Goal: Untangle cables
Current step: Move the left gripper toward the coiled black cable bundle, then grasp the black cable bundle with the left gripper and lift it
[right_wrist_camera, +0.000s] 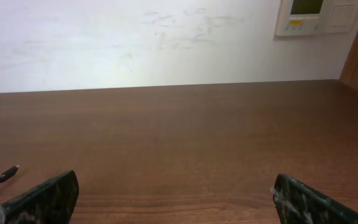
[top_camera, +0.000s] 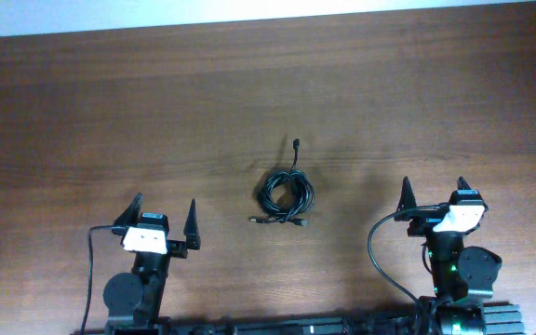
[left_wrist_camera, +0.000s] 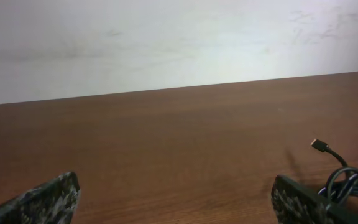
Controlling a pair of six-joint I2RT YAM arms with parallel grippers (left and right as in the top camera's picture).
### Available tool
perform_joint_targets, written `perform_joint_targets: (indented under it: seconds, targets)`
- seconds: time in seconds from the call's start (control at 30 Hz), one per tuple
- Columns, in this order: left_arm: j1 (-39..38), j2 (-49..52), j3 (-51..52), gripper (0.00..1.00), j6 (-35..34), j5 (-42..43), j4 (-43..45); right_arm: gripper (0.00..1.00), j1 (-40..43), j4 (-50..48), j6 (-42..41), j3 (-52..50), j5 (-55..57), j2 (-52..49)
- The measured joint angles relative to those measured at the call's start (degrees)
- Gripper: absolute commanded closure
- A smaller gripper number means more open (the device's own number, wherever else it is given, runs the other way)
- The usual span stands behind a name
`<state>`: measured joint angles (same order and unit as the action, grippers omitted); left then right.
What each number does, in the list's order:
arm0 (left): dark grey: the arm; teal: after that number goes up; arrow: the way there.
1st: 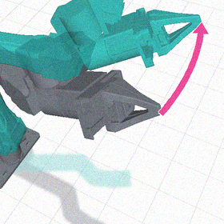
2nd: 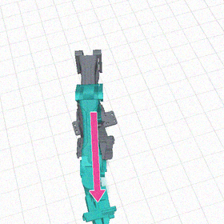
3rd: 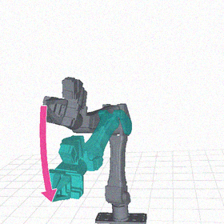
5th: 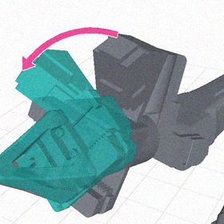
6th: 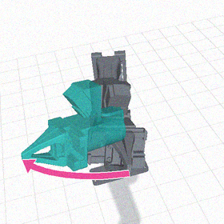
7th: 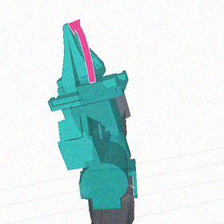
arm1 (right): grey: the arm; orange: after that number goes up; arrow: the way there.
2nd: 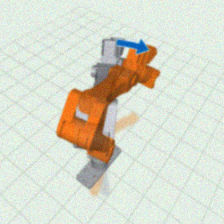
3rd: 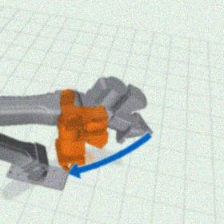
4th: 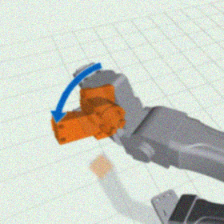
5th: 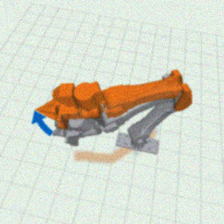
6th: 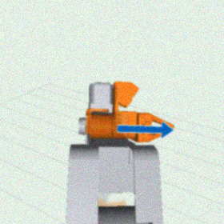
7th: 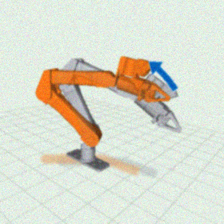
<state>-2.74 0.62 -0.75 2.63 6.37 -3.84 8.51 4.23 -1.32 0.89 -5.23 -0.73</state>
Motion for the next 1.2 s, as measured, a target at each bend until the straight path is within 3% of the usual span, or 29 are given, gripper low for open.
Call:
perform_joint_targets:
  seconds: [0.2,0.3,0.4,0.5,0.67,0.93,0.97,1.03,1.13,1.2]
  targets:
    - [0.0,0.09,-0.94,0.01,-3.72,-0.81,-2.86,0.02,0.0,0.0,0.02,0.0,0.02,0.0]
    - [0.0,1.42,-6.64,0.01,-5.07,3.06,-12.46,0.02,0.0,0.0,0.04,-0.02,0.02,0.04]
    - [0.0,5.79,-14.25,0.01,-6.91,6.51,-16.57,0.02,0.0,-0.04,0.02,-0.02,0.0,0.11]
    - [0.0,14.29,-17.51,0.01,-11.69,12.41,-16.65,0.02,0.0,-0.09,0.0,-0.04,0.02,0.11]
    - [-2.23,32.17,-24.44,0.01,-13.25,17.0,-17.0,0.02,0.0,-0.13,0.04,-0.04,0.02,0.15]
    - [-19.91,65.96,-39.04,0.01,-13.46,13.18,-16.5,0.02,0.0,-0.17,0.02,-0.04,0.02,0.17]
    - [-21.73,70.42,-41.11,0.01,-13.53,13.09,-12.74,0.02,0.0,-0.13,0.02,-0.04,0.02,0.15]
    - [-22.58,75.47,-41.99,0.01,-13.73,15.74,-6.56,0.02,0.0,-0.15,0.04,-0.07,0.02,0.15]
    - [-22.64,80.7,-42.01,0.13,-13.99,20.31,-3.8,0.01,0.0,-0.15,0.0,-0.04,0.0,0.15]
    - [-23.17,82.18,-42.16,0.13,-19.15,14.34,-6.88,0.01,0.0,-0.15,0.02,-0.07,0.0,0.15]
